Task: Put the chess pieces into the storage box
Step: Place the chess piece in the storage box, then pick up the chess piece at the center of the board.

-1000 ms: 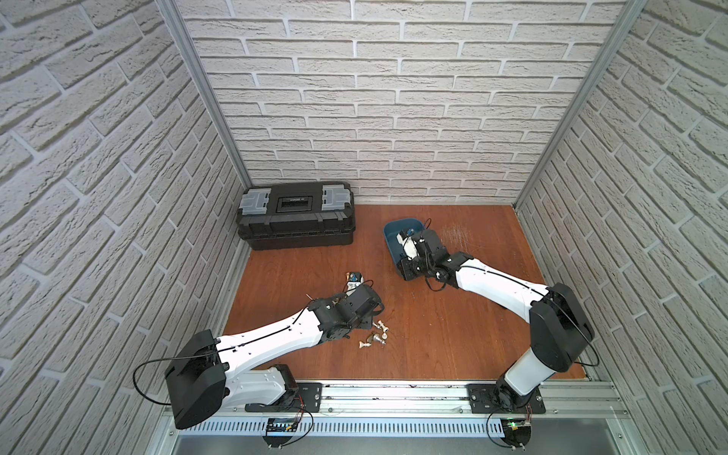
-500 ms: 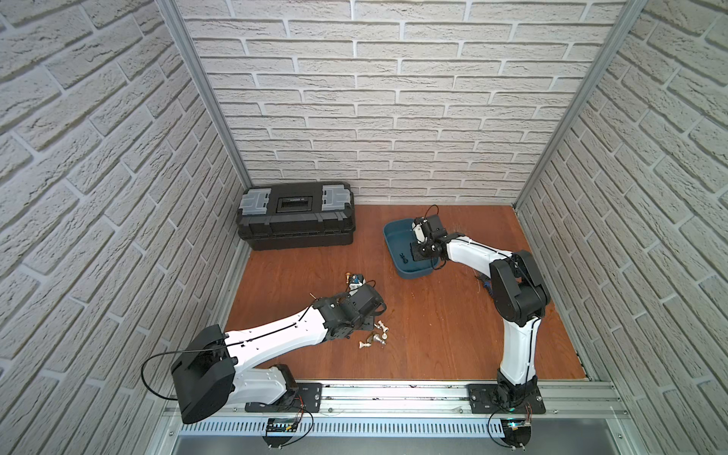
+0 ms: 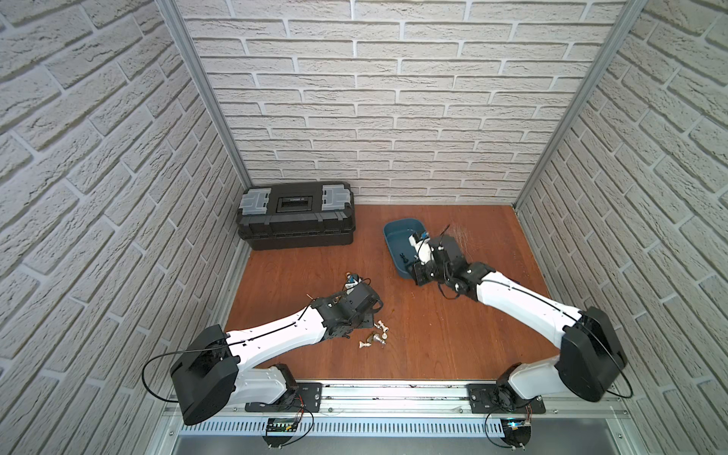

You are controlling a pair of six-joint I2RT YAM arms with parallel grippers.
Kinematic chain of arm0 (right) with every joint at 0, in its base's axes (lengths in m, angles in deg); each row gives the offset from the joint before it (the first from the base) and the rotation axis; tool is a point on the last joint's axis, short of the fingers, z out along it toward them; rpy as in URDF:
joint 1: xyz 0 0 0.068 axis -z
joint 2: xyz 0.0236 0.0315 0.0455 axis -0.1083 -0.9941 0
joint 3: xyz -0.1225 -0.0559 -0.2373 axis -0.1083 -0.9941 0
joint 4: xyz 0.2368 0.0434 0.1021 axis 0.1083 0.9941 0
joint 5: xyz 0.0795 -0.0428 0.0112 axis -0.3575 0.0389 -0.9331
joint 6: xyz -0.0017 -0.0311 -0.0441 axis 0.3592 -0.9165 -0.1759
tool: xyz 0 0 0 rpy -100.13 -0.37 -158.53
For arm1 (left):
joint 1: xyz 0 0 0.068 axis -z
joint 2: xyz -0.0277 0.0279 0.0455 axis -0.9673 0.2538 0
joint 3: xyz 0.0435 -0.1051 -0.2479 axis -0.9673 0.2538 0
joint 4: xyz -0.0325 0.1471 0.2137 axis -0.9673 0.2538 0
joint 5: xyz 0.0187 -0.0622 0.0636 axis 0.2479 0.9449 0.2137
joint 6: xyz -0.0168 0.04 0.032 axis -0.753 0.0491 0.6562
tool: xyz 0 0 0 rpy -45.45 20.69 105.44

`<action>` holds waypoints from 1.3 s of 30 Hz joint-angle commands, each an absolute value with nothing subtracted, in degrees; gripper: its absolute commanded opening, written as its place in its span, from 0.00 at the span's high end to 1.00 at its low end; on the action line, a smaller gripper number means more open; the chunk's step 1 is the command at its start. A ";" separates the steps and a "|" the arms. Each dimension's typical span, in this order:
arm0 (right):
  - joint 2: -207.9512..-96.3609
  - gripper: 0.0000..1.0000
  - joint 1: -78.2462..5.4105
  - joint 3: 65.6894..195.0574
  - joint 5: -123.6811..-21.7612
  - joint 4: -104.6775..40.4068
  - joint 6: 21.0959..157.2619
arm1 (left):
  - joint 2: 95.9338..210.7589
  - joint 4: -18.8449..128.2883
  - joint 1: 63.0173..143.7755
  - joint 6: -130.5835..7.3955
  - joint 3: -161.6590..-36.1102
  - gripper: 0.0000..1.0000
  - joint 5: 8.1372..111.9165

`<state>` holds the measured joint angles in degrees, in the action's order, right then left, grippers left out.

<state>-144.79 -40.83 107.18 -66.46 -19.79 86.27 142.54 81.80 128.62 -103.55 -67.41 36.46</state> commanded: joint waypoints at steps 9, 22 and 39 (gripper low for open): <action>-138.00 0.73 -50.54 89.16 -75.37 -28.07 88.50 | 143.33 72.38 128.00 -110.50 -61.04 0.59 33.46; -143.60 0.65 -57.91 86.26 -81.63 -37.29 85.56 | 143.30 65.41 127.08 -112.80 -57.57 0.60 33.71; -156.96 0.68 -60.71 96.46 -79.50 -31.04 84.34 | 140.53 70.45 133.17 -117.47 -55.40 0.64 36.02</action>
<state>-156.17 -60.19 95.31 -80.49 -32.16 84.81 140.85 68.88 132.16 -116.08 -56.41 35.74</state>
